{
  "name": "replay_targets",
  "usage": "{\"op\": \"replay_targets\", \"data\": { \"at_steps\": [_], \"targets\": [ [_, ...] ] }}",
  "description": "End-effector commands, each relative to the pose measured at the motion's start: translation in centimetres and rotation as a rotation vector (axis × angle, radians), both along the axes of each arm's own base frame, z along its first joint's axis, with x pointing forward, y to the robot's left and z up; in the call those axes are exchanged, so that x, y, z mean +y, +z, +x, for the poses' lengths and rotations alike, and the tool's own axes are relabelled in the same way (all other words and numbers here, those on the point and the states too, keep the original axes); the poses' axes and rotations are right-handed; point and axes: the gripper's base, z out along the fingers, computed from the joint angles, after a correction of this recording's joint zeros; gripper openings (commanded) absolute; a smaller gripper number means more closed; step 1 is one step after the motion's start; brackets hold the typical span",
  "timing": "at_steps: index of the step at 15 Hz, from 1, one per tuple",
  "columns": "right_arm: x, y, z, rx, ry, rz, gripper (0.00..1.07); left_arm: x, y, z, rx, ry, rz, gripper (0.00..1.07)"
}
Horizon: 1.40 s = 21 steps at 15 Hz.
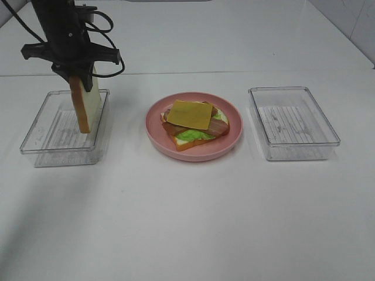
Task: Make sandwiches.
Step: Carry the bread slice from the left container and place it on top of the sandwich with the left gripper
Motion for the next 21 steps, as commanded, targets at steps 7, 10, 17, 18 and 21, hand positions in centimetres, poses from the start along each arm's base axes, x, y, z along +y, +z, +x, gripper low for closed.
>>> {"op": "replay_targets", "data": {
  "at_steps": [7, 10, 17, 18, 21],
  "targets": [
    [0.0, -0.1, -0.3, -0.032, -0.003, -0.008, 0.99, -0.1, 9.3, -2.1, -0.162, -0.021, -0.120, 0.00],
    [0.0, -0.1, -0.3, -0.032, -0.003, -0.008, 0.99, -2.8, 11.0, -1.9, -0.227, -0.104, -0.415, 0.00],
    [0.0, -0.1, -0.3, -0.032, -0.003, -0.008, 0.99, -8.2, 5.6, -0.8, -0.077, -0.193, -0.742, 0.00],
    [0.0, -0.1, -0.3, -0.032, -0.003, -0.008, 0.99, -9.1, 4.2, -0.7, -0.049, -0.196, -0.741, 0.00],
    [0.0, -0.1, -0.3, -0.032, -0.003, -0.008, 0.99, -11.4, 0.7, -0.8, 0.015, -0.201, -0.740, 0.00]
  ]
}}
